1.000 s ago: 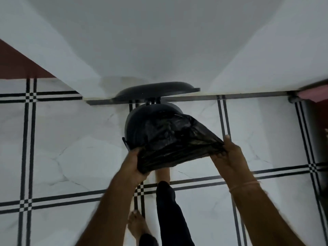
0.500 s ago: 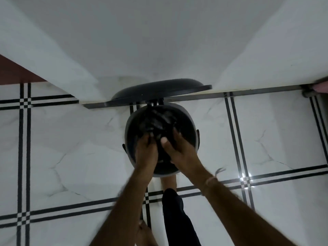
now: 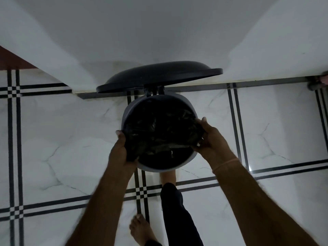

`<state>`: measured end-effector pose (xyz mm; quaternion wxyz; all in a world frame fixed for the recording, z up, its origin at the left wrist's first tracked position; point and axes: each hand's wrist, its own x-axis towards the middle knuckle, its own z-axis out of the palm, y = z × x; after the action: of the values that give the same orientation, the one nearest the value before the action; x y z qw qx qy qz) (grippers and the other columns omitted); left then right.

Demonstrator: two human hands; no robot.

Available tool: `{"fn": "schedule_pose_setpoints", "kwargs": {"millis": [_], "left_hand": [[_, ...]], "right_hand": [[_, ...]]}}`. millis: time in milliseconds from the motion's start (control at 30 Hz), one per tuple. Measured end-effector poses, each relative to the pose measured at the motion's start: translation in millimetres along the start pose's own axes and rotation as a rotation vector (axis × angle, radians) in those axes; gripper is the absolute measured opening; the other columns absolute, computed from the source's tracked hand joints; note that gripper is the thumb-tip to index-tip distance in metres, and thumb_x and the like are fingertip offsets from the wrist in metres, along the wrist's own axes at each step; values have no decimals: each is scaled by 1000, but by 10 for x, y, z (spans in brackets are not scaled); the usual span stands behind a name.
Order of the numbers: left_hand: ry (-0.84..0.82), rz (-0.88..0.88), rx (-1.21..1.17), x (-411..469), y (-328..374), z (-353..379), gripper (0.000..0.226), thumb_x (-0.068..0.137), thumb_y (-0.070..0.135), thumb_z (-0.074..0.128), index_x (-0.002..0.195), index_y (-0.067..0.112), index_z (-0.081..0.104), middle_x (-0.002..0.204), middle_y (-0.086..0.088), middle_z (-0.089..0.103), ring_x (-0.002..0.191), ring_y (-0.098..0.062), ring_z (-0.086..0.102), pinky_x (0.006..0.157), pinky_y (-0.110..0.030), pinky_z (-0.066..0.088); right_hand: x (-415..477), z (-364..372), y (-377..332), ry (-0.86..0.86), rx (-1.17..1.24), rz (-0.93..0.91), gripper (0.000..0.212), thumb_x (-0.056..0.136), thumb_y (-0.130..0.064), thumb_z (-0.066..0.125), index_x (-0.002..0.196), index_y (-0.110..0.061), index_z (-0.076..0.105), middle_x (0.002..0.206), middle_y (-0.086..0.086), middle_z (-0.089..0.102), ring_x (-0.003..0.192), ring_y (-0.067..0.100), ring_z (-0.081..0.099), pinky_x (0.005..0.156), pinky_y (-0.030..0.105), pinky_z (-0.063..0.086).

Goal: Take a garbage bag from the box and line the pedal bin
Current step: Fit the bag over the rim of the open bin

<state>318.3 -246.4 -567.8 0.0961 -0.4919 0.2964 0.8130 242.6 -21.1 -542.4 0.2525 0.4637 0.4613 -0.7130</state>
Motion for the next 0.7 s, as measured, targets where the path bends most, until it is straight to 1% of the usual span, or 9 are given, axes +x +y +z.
{"fn": "schedule_pose_setpoints", "kwargs": {"millis": [67, 133, 200, 267, 400, 467, 600, 633, 700], "left_hand": [[48, 0, -96, 24, 91, -62, 52, 102, 55, 35, 124, 18, 64, 121, -10, 73, 109, -24, 70, 84, -37, 60], [159, 9, -172, 20, 135, -135, 46, 105, 48, 38, 103, 15, 70, 102, -8, 75, 91, -21, 74, 68, -32, 62], [178, 6, -282, 21, 170, -235, 50, 109, 34, 40, 81, 13, 76, 80, -4, 75, 66, -13, 76, 51, -24, 58], [198, 6, -285, 37, 197, -345, 46, 111, 25, 37, 84, 16, 73, 83, 0, 71, 58, -5, 73, 50, -22, 58], [147, 39, -322, 67, 218, -487, 27, 104, 33, 52, 107, 15, 72, 107, -5, 76, 85, -17, 78, 65, -31, 63], [55, 59, -289, 72, 233, -470, 33, 104, 38, 48, 117, 17, 70, 117, -7, 75, 102, -23, 75, 77, -38, 63], [-143, 124, 48, -22, 187, -174, 41, 105, 38, 45, 124, 12, 70, 127, -11, 71, 116, -27, 70, 86, -39, 61], [-185, 149, 146, -48, 176, -81, 40, 104, 35, 48, 129, 10, 67, 130, -13, 70, 119, -28, 68, 89, -38, 60], [-260, 187, 317, -92, 169, 65, 37, 103, 29, 50, 129, 10, 66, 128, -13, 70, 120, -28, 67, 87, -33, 59]], "right_hand": [[48, -81, -56, 2, 130, -24, 22, 102, -30, 57, 96, -14, 69, 95, 3, 73, 93, 21, 69, 89, 42, 56], [132, -187, -100, -2, 284, -70, 16, 101, -16, 58, 94, -7, 69, 85, 6, 76, 80, 19, 75, 80, 35, 63], [190, -324, -128, -14, 358, -104, 23, 102, -9, 55, 89, -4, 74, 82, 10, 77, 74, 19, 77, 76, 31, 65], [188, -415, -136, -41, 324, -112, 28, 103, -15, 56, 88, -7, 78, 88, 9, 78, 78, 20, 77, 81, 35, 63], [118, -539, -129, -99, 70, -107, 25, 102, -36, 59, 108, -16, 74, 99, 4, 78, 86, 22, 76, 82, 37, 63], [67, -576, -102, -104, -86, -201, 31, 102, -37, 58, 114, -13, 74, 106, 7, 77, 95, 24, 73, 78, 36, 63], [-116, -511, 36, -218, -498, -414, 46, 95, -37, 62, 115, 3, 72, 110, 30, 73, 105, 43, 71, 88, 49, 58], [-155, -463, 84, -241, -622, -441, 47, 94, -39, 64, 110, 4, 73, 106, 32, 72, 104, 47, 70, 87, 48, 58], [-136, -383, 159, -173, -1003, -627, 48, 92, -52, 65, 106, -7, 73, 116, 19, 71, 113, 37, 67, 89, 29, 55]]}}
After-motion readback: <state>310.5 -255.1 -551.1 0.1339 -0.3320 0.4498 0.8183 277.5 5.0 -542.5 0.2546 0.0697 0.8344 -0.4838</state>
